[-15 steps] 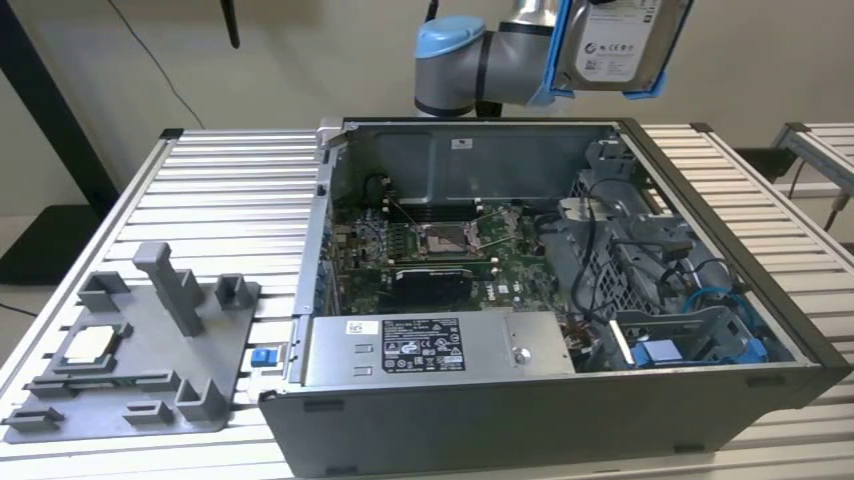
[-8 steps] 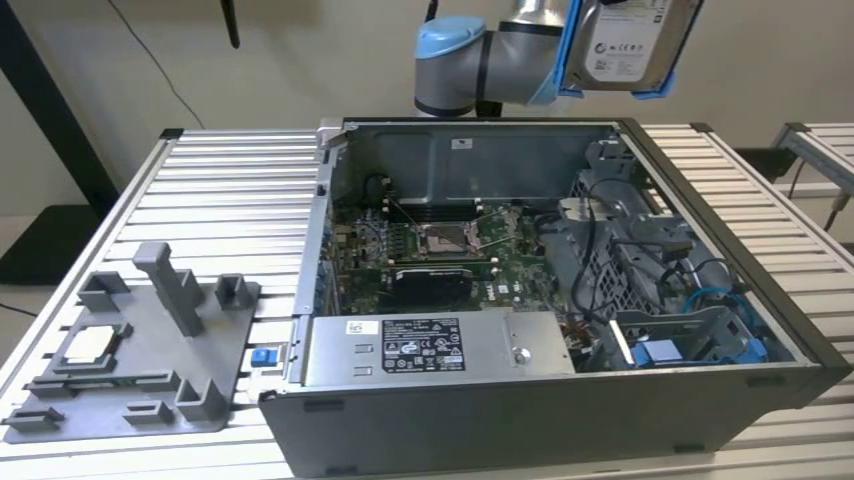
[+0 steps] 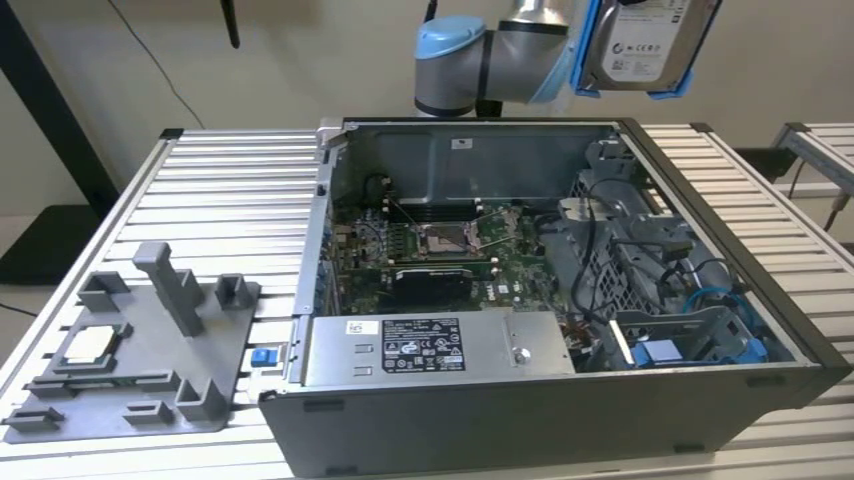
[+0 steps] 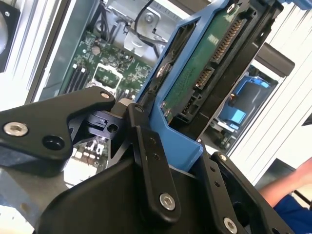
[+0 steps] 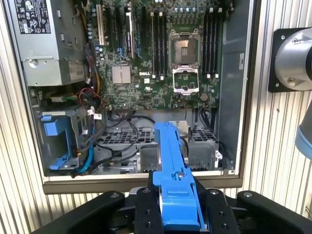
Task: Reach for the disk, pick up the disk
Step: 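Pick up the disk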
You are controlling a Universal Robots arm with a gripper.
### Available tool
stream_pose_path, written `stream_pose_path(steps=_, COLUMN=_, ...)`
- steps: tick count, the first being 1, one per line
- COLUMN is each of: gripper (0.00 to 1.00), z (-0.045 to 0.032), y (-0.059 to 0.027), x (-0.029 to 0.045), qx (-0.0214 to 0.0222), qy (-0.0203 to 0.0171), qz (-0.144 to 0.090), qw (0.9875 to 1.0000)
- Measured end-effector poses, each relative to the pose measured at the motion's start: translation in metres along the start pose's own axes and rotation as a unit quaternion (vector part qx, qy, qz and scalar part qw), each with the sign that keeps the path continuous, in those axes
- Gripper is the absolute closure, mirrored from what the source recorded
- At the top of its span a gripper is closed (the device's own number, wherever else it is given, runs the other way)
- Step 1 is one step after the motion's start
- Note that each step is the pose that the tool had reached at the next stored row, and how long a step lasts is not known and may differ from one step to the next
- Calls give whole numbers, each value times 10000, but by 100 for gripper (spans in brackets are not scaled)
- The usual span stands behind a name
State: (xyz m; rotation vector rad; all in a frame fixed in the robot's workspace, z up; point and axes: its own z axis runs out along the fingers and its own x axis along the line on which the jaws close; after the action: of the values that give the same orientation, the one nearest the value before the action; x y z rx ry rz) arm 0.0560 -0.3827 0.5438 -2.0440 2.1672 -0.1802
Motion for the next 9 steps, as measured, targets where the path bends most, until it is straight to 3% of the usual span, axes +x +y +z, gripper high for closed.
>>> stream_pose_path(steps=9, gripper=100, z=6, y=-25, x=3, qx=0, qy=-1, qz=0, qw=10000)
